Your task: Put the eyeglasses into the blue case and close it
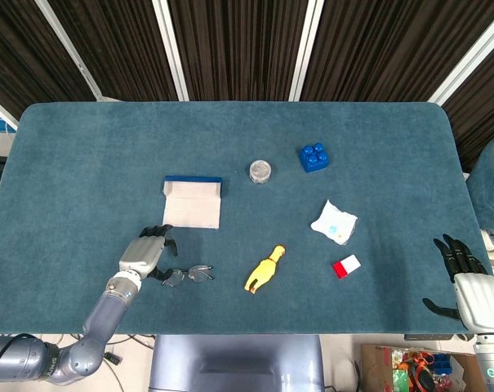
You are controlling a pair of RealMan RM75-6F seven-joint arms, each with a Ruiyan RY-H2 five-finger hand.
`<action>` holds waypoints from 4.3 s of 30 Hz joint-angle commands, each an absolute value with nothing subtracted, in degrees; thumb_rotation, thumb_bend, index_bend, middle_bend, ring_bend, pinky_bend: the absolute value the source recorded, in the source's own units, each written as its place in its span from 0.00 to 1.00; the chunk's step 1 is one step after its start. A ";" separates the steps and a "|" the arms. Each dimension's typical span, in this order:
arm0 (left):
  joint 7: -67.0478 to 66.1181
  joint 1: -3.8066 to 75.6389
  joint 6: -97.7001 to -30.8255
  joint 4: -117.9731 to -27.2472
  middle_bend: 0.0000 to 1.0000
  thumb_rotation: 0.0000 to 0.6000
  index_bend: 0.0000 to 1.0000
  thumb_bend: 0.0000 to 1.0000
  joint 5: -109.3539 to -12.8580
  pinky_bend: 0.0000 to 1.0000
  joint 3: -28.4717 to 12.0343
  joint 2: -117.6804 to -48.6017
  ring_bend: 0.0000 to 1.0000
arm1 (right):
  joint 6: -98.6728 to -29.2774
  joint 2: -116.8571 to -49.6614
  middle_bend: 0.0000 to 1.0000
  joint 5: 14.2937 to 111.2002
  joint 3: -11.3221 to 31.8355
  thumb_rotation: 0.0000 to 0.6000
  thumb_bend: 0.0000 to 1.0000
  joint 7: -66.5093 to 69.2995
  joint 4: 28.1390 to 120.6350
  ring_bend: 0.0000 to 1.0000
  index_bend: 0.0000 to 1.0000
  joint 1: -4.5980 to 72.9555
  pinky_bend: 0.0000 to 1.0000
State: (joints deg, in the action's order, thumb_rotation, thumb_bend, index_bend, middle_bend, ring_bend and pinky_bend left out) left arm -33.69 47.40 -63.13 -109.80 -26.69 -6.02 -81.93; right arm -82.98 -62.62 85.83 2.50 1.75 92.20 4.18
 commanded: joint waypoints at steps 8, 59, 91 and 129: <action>-34.17 47.54 -64.23 -107.53 0.07 1.00 0.47 0.29 -27.26 0.00 -5.19 -85.34 0.00 | -82.73 -62.48 0.00 85.73 2.58 1.00 0.07 2.25 92.13 0.04 0.00 4.28 0.21; -40.51 49.75 -66.59 -101.51 0.08 1.00 0.56 0.37 -25.06 0.00 -6.55 -92.96 0.00 | -81.31 -61.94 0.00 85.19 2.42 1.00 0.08 3.42 92.45 0.04 0.00 4.65 0.21; -43.18 50.30 -68.52 -101.14 0.08 1.00 0.58 0.43 -23.16 0.00 -9.09 -91.32 0.00 | -80.41 -61.50 0.00 84.27 2.32 1.00 0.09 4.21 93.49 0.04 0.00 4.62 0.21; -45.39 62.31 -55.38 -63.13 0.08 1.00 0.59 0.43 -16.92 0.00 -22.75 -104.73 0.00 | -78.63 -61.38 0.00 81.68 2.90 1.00 0.10 3.90 94.60 0.04 0.00 4.96 0.21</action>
